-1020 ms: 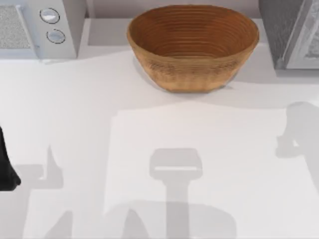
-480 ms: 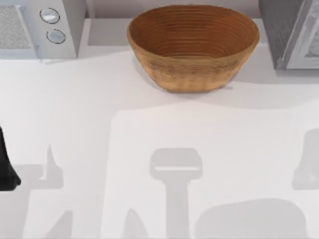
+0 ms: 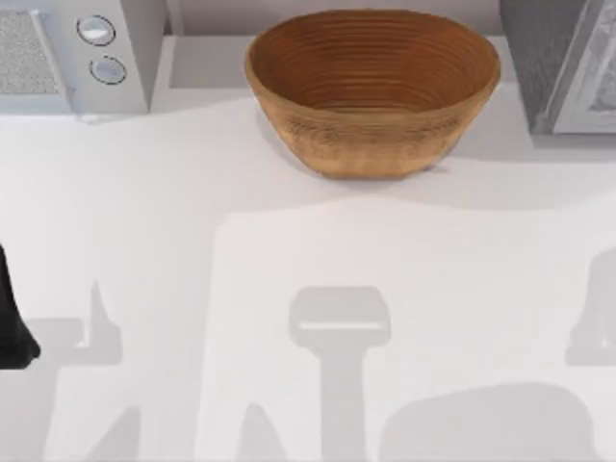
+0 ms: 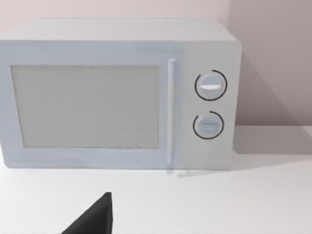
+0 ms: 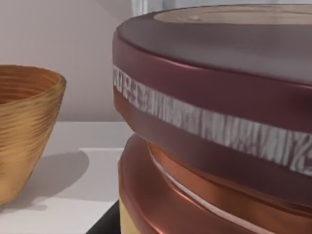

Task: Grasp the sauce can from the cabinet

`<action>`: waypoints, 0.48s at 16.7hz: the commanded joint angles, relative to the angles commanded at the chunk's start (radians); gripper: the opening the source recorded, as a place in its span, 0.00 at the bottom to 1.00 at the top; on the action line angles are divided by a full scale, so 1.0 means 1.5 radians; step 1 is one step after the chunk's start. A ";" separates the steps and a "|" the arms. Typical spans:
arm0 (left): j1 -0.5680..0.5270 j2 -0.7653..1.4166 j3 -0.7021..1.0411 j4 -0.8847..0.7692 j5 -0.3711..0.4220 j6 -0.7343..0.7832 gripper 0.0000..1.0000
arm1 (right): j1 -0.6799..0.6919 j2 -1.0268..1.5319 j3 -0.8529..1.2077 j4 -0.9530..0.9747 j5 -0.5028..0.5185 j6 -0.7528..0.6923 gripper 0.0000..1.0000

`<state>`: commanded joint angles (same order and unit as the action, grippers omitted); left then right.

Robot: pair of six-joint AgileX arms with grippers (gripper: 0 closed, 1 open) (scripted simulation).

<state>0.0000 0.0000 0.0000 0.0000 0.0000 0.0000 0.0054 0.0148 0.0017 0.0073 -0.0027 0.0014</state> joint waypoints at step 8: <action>0.000 0.000 0.000 0.000 0.000 0.000 1.00 | 0.041 0.304 0.051 0.276 -0.078 0.004 0.00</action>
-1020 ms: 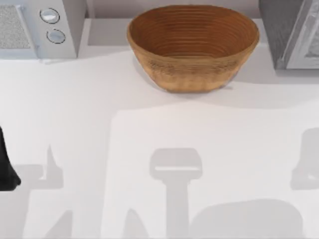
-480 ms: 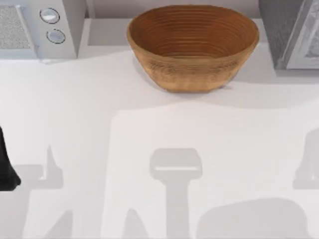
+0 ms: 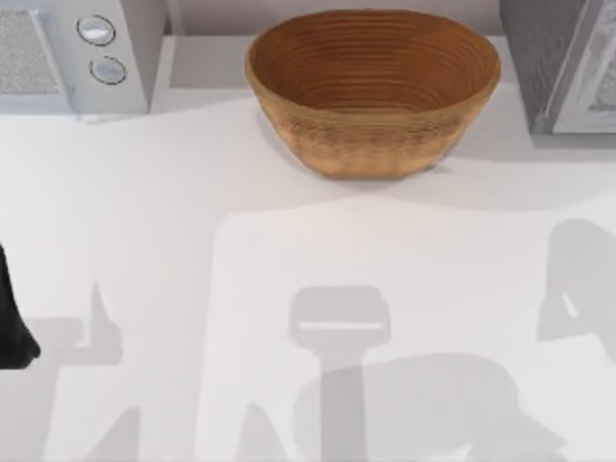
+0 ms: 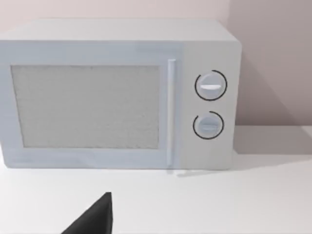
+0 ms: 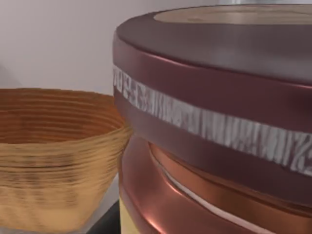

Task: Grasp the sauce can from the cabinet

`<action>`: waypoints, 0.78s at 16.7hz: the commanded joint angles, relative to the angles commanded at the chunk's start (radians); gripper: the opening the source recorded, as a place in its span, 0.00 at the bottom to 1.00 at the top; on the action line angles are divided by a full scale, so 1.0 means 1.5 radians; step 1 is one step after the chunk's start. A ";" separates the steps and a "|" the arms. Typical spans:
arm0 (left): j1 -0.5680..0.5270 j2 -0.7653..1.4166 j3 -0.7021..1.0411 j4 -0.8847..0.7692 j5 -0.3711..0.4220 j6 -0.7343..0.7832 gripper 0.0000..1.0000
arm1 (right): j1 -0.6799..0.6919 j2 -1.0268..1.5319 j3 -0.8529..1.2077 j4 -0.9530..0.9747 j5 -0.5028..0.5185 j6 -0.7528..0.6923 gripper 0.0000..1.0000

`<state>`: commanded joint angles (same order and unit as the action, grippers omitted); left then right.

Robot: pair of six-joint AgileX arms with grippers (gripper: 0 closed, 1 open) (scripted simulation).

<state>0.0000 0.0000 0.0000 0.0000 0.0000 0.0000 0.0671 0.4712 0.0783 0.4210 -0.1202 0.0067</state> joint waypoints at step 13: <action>0.000 0.000 0.000 0.000 0.000 0.000 1.00 | 0.100 0.831 0.128 0.685 -0.191 0.005 0.00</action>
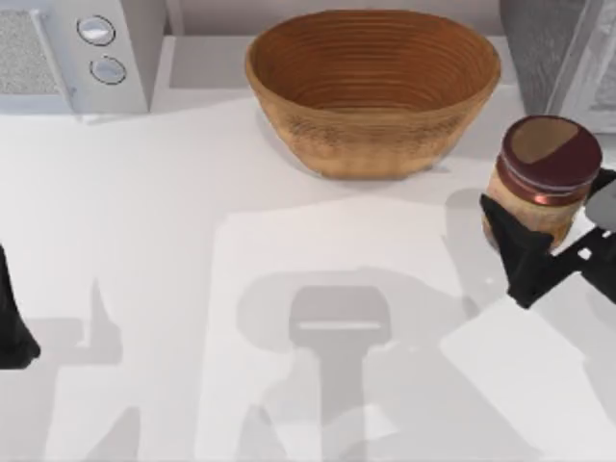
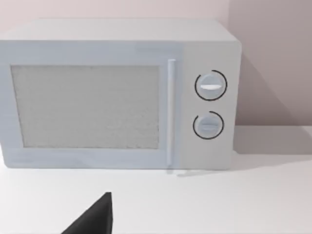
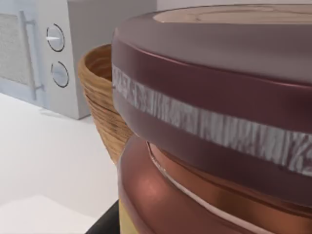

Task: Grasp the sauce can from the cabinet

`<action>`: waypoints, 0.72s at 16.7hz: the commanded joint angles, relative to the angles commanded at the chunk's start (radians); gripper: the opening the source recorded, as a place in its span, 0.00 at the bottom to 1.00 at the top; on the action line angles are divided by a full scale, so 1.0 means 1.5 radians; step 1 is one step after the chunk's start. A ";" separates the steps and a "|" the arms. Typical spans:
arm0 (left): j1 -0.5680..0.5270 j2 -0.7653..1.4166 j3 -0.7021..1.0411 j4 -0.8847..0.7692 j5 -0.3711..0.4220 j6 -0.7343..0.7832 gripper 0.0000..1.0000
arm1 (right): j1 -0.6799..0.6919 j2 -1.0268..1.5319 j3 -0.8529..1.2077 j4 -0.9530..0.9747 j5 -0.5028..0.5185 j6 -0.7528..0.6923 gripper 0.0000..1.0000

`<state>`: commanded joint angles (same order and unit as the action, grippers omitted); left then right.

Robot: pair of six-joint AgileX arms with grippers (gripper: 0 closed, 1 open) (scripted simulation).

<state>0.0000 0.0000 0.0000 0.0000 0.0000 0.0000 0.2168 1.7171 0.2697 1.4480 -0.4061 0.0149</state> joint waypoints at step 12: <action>0.000 0.000 0.000 0.000 0.000 0.000 1.00 | 0.024 0.213 0.031 0.182 -0.051 0.002 0.00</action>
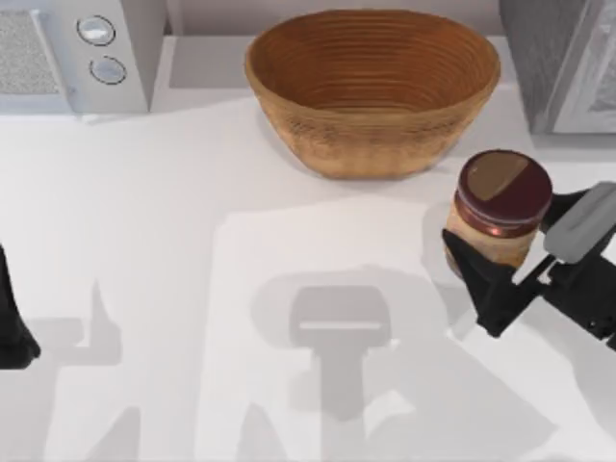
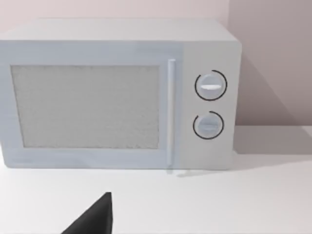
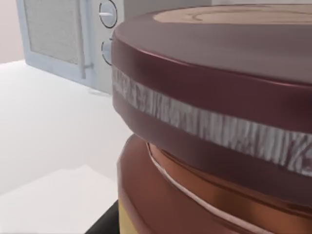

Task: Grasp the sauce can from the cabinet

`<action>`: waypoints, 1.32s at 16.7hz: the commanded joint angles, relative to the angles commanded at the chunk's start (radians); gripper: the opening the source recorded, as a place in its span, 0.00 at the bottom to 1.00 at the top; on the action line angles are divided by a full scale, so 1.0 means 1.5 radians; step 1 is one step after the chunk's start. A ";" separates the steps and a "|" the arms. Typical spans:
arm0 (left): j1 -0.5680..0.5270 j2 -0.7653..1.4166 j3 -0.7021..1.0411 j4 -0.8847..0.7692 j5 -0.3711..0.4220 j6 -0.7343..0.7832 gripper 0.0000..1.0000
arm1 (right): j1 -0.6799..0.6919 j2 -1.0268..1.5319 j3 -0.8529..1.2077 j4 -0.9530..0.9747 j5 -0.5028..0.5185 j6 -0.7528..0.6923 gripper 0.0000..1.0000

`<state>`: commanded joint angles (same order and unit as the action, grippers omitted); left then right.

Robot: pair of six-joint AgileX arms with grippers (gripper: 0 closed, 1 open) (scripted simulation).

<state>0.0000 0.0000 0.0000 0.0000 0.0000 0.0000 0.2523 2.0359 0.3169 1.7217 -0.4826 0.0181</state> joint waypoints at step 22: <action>0.000 0.000 0.000 0.000 0.000 0.000 1.00 | 0.070 0.129 0.159 -0.028 0.067 -0.003 0.60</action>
<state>0.0000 0.0000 0.0000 0.0000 0.0000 0.0000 0.3569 2.2300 0.5551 1.6804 -0.3814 0.0138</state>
